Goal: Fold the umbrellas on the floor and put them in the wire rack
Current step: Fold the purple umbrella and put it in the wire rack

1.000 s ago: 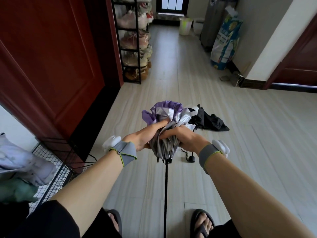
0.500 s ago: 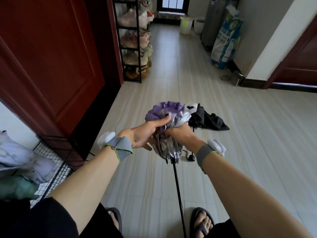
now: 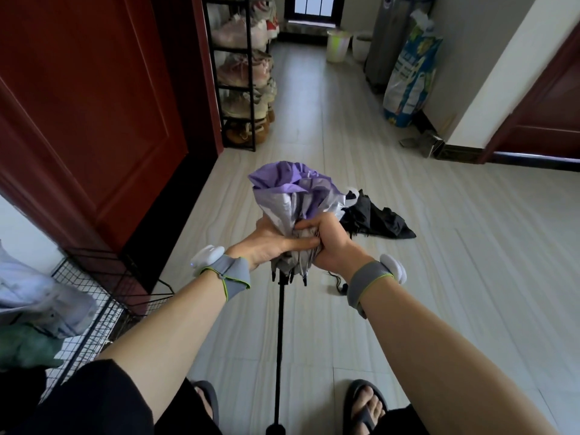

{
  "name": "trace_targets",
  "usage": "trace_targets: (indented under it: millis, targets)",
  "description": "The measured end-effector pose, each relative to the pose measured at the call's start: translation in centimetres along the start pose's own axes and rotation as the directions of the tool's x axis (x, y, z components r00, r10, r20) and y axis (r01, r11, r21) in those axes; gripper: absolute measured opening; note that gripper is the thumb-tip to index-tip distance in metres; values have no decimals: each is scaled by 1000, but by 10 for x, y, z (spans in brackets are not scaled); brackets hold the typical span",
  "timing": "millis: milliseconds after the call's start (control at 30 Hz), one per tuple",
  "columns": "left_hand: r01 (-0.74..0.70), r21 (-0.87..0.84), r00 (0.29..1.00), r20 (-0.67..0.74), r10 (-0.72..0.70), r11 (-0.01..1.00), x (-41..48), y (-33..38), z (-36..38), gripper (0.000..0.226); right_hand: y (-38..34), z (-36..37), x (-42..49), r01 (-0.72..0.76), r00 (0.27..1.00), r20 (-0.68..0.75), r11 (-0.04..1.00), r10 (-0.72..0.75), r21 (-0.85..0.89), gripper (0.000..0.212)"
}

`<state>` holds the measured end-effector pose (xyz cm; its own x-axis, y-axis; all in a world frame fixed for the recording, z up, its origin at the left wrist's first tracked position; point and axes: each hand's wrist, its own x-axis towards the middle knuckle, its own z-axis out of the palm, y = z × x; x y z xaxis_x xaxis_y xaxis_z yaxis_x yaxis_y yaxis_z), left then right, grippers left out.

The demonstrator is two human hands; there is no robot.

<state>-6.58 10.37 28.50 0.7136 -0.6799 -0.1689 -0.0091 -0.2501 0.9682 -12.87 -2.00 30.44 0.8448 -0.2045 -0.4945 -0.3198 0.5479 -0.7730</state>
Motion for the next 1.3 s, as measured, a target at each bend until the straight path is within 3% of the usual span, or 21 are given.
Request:
trace_targets:
  millis: [67,200,267,367,500,667,767,833,967,1100,1167,1300]
  targets:
    - [10,46,1000,-4,-10,999,2,-4,-6,55,-1,0,-3,29,991,128,1000,-29,-4,32]
    - [27,-43,961,-273,-38,999,3,-4,-6,26,-9,-3,-5,71,961,268,997,-66,-9,38]
    - [73,-114,927,-359,-109,991,8,-7,-9,22,-15,-9,-5,94,973,211,995,-90,-11,30]
    - [144,-131,901,-392,-184,981,8,-12,-21,16,-18,-25,-1,182,983,-33,983,-182,8,17]
    - [198,-7,891,-416,-183,980,7,-14,-25,17,-17,-42,4,199,954,-174,949,-246,-246,40]
    - [245,166,911,-376,-168,955,5,-15,-16,67,-14,-44,13,291,812,-341,835,-473,-467,50]
    - [223,195,953,-251,-172,955,5,-15,-12,79,-10,-43,22,224,853,-385,913,-353,-340,63]
    - [181,192,981,-109,-163,965,5,-18,-9,84,-7,-39,25,231,864,-392,941,-315,-245,54]
    - [76,150,987,125,-96,986,-1,-8,-3,59,-5,-34,30,285,870,-370,945,-325,-159,33]
    - [24,224,969,233,-78,974,-13,-1,3,33,-4,-27,31,273,861,-394,946,-321,-173,34]
    - [40,299,982,164,-93,953,-13,-2,10,39,-6,-22,28,282,869,-372,945,-325,-166,32]
    - [231,358,965,-207,-164,905,-12,-4,14,84,-11,-21,19,317,889,-279,929,-362,-193,37]
